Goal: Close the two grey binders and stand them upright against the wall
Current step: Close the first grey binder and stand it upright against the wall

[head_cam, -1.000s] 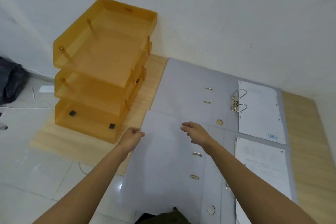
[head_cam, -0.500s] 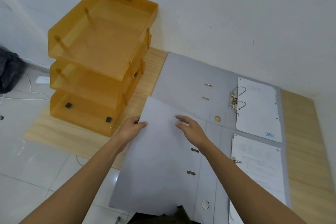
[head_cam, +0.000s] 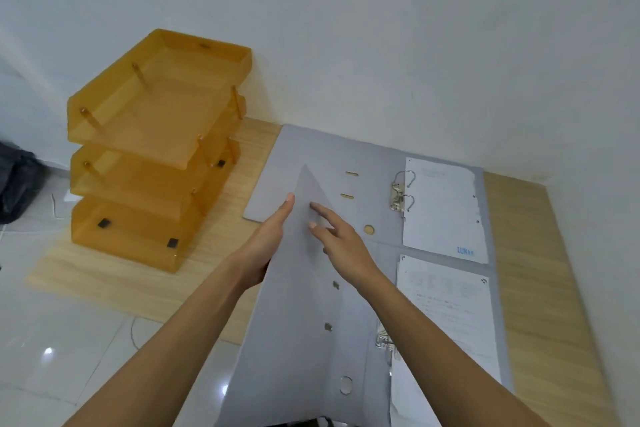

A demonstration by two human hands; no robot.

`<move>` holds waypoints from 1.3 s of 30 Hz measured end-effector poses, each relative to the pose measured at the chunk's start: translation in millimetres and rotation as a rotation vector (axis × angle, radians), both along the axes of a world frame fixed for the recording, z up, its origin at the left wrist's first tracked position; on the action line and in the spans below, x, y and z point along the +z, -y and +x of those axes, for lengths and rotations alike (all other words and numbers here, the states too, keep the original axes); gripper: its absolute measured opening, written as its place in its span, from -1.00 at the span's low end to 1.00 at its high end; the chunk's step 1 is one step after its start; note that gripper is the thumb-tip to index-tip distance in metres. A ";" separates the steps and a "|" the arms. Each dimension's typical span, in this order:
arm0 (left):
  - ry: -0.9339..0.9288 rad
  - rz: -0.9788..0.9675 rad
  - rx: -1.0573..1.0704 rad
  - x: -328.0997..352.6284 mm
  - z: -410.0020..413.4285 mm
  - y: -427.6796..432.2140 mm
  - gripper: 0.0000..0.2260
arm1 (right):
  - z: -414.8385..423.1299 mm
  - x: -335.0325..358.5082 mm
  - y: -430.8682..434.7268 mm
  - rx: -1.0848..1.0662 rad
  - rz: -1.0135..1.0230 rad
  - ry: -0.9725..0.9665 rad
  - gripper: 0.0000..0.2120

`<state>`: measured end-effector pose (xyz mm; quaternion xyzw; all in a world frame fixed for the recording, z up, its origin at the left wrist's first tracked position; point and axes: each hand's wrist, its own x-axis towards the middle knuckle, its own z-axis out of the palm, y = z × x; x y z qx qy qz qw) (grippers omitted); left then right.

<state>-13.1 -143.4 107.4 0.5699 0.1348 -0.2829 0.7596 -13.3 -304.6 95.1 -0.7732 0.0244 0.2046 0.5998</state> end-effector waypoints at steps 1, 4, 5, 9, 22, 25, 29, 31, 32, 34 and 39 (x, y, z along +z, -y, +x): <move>0.017 0.000 -0.010 2.3 -1.1 12.9 -0.45 | -3.5 3.8 8.2 -0.008 0.017 0.007 -0.55; 0.079 0.028 -0.030 2.2 -10.1 49.7 -0.45 | -14.9 11.7 31.1 -0.025 0.046 0.004 -0.50; 0.108 0.047 -0.047 0.3 -15.2 62.2 -0.50 | -19.0 14.3 38.6 -0.035 0.064 -0.007 -0.48; 0.189 0.184 -0.087 -18.8 -35.6 118.2 -0.63 | -38.8 23.8 78.1 -0.101 0.155 -0.060 -0.44; 0.306 0.733 -0.357 -67.0 -62.4 204.2 -0.39 | -83.4 19.7 213.7 -0.300 0.008 -0.051 -0.60; 0.301 0.813 -0.418 -82.5 -65.8 207.8 -0.35 | -90.7 5.6 243.7 -0.369 -0.050 -0.055 -0.62; 0.311 0.922 -0.441 -98.8 -69.6 215.1 -0.28 | -104.3 -21.2 273.2 -0.425 -0.086 -0.077 -0.63; 0.294 0.973 -0.424 -103.3 -71.8 217.3 -0.23 | -108.6 -35.9 283.2 -0.468 -0.098 -0.089 -0.63; 0.289 0.994 -0.415 -106.0 -73.7 218.2 -0.20 | -110.4 -43.7 288.5 -0.501 -0.110 -0.099 -0.61; 0.283 0.994 -0.365 -112.0 -78.6 215.6 -0.13 | -113.8 -58.5 297.9 -0.562 -0.147 -0.126 -0.58; 0.079 0.808 -0.205 -129.3 -93.9 199.1 -0.18 | -125.3 -91.7 318.1 -0.636 -0.204 -0.220 -0.50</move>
